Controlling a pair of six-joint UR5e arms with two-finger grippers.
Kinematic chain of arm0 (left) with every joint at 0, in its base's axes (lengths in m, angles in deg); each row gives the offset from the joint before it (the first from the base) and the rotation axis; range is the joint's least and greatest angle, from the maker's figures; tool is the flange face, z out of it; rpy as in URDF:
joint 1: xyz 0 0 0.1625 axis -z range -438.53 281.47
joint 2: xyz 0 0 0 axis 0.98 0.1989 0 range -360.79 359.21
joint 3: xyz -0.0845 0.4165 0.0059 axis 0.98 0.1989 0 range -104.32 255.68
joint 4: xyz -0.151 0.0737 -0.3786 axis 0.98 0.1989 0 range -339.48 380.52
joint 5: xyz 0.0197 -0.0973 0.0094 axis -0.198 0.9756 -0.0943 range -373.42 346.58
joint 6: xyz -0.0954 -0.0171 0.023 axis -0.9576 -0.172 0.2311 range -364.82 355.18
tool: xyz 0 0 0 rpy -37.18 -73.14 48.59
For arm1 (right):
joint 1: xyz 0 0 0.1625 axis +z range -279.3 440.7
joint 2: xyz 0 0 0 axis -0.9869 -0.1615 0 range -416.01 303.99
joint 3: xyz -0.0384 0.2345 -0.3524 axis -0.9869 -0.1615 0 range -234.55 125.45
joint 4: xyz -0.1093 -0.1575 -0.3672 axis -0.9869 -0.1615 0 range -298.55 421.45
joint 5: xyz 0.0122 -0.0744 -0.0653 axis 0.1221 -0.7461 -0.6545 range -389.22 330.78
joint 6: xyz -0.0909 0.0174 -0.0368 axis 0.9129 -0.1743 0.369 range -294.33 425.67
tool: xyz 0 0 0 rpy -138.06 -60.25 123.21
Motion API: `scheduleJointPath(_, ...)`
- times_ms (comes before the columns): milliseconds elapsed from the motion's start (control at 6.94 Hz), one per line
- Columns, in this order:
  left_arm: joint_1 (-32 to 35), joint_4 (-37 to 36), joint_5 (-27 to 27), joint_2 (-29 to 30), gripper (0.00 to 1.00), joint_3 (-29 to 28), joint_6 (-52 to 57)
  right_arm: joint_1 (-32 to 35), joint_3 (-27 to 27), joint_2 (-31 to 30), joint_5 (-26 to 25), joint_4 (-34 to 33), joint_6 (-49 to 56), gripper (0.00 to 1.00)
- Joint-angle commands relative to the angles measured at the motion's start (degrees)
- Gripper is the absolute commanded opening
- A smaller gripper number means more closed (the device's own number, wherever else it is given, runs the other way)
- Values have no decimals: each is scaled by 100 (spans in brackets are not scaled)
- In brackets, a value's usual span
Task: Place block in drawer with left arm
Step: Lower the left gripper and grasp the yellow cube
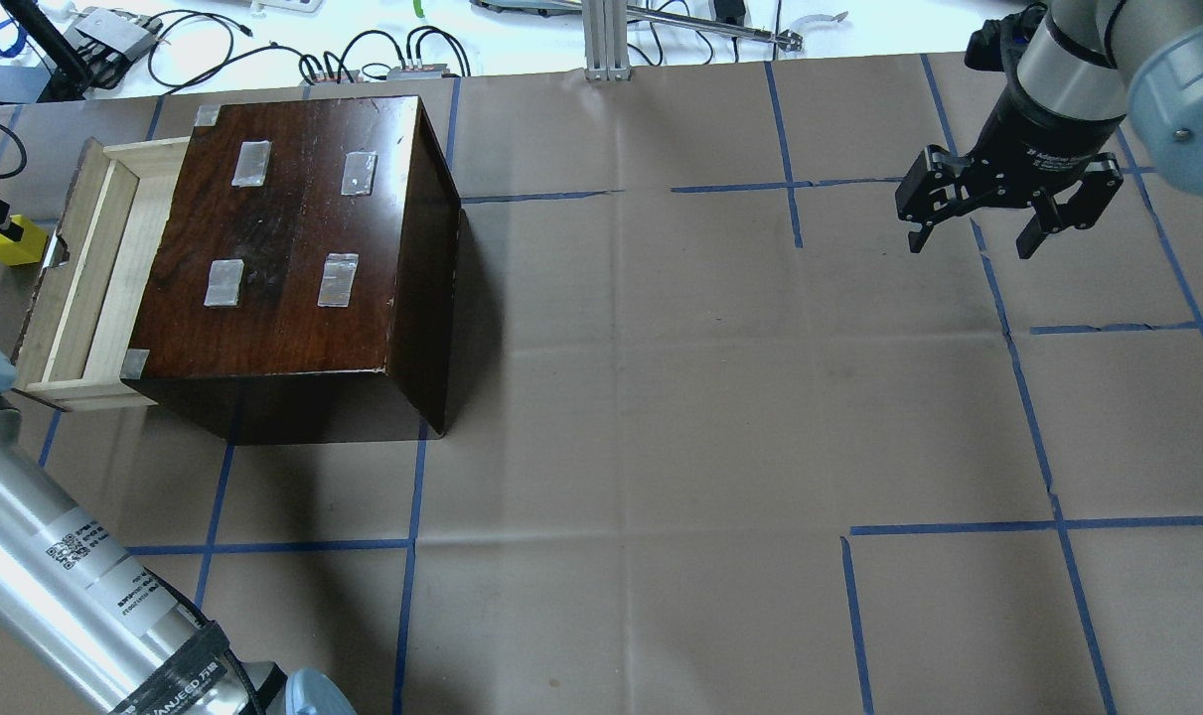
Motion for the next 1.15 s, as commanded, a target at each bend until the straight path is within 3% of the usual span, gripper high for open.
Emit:
scheduleJointPath(0,9,-45,0,129,99,-8,-5,0,3,0,0,0,0,100)
scheduleJointPath(144,9,-62,8,164,94,-16,-5,0,3,0,0,0,0,100)
scheduleJointPath(288,9,-123,17,173,75,-16,-5,0,3,0,0,0,0,100)
scheduleJointPath(720,18,-141,8,112,32,-25,-5,0,3,0,0,0,0,100)
scheduleJointPath(1008,36,-11,17,-351,31,131,4,0,3,0,9,0,0,100)
